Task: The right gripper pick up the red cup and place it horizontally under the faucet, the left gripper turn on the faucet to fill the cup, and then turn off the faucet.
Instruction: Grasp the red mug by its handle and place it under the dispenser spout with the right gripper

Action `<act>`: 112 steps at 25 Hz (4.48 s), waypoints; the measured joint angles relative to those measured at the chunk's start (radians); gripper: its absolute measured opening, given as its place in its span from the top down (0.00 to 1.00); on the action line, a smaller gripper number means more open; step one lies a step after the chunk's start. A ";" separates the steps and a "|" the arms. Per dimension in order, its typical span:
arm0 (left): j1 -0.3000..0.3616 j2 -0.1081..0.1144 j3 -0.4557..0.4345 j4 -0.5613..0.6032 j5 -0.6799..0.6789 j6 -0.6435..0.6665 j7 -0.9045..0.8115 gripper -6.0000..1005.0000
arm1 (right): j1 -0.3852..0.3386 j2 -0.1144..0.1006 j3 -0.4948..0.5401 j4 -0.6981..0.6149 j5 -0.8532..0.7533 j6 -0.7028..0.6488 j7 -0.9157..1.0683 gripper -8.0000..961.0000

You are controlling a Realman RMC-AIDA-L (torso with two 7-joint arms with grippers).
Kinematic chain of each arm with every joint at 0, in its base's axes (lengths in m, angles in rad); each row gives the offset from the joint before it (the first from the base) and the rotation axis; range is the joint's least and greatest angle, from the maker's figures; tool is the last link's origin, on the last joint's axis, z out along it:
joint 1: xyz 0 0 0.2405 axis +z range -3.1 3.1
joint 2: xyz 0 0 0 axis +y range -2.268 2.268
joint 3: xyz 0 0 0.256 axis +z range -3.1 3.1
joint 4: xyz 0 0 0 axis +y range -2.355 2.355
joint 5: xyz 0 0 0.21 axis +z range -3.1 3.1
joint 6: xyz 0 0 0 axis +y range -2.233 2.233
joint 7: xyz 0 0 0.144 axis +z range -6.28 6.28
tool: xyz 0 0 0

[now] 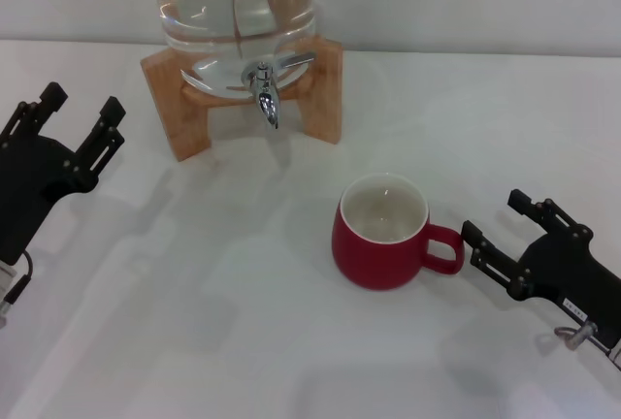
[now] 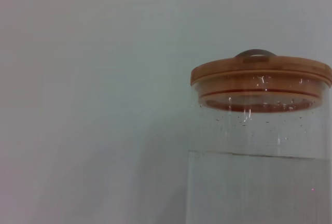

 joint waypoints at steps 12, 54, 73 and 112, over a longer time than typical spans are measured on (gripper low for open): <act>-0.001 0.000 0.000 0.000 0.000 0.010 0.003 0.25 | 0.001 -0.002 0.002 -0.004 0.005 -0.007 -0.002 0.20; -0.006 0.000 0.000 0.000 0.000 0.012 0.012 0.25 | 0.017 0.000 -0.121 -0.010 0.002 -0.017 -0.001 0.20; -0.015 0.000 0.000 0.000 0.000 0.012 0.012 0.25 | 0.055 0.003 -0.106 -0.004 0.008 0.063 -0.017 0.20; -0.018 0.000 0.000 0.000 0.000 0.025 0.012 0.25 | 0.072 0.008 0.018 0.025 0.013 0.165 -0.046 0.29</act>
